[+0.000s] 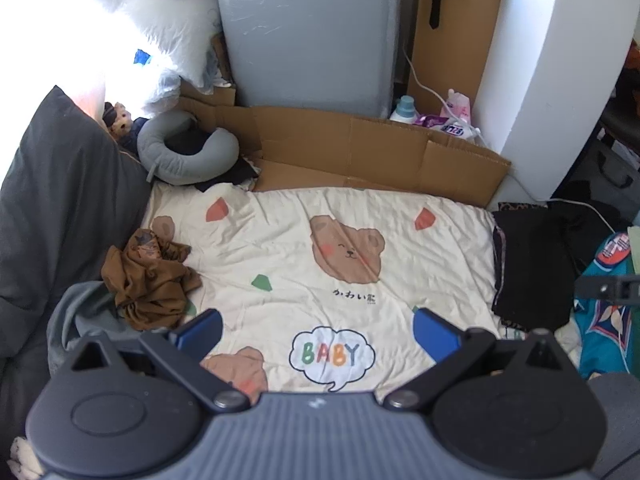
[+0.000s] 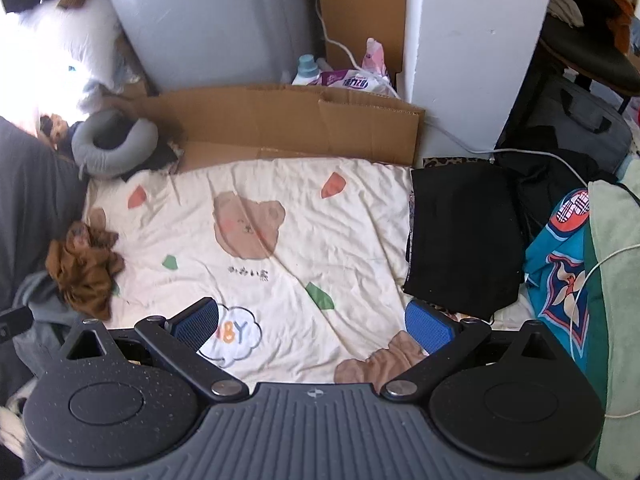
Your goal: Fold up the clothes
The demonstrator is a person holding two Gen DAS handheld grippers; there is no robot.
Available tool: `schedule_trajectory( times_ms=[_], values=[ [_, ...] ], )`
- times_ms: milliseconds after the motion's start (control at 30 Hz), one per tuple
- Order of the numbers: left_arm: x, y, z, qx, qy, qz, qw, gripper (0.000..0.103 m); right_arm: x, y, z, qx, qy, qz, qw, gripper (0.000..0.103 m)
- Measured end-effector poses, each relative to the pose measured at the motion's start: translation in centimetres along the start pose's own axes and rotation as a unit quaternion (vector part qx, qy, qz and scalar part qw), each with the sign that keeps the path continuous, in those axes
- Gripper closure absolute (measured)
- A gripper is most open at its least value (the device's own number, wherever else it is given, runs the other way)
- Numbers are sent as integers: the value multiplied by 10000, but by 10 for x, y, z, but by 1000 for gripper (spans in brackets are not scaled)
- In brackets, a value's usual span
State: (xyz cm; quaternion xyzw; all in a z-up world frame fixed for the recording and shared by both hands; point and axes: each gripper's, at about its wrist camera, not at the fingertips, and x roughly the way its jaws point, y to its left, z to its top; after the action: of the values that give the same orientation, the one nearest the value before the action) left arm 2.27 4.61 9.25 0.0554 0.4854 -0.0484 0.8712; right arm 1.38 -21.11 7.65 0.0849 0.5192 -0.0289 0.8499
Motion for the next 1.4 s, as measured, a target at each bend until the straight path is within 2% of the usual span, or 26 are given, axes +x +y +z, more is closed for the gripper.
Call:
schedule_trajectory(
  times_ms=[233,400,533,867,1200,1400],
  values=[
    [7,5,-18,-293,46,-26,9996,0,13,1,-16,-140,189,-6,9997,1],
    [16,8,-32,-561,84,142,9983,0,12,0,-26,-191,161,18,9997,1],
    [21,5,-41,-568,164,213,9980,0,11,0,-32,-250,150,76,9995,1],
    [32,-7,-55,-447,259,85,9986,1,9,13,-43,-536,82,237,9982,1],
    [39,-5,-57,-500,181,131,9985,2,22,14,-48,-517,154,264,9982,1],
    [43,2,-56,-578,153,238,9979,2,30,7,-46,-346,240,470,9980,1]
  ],
)
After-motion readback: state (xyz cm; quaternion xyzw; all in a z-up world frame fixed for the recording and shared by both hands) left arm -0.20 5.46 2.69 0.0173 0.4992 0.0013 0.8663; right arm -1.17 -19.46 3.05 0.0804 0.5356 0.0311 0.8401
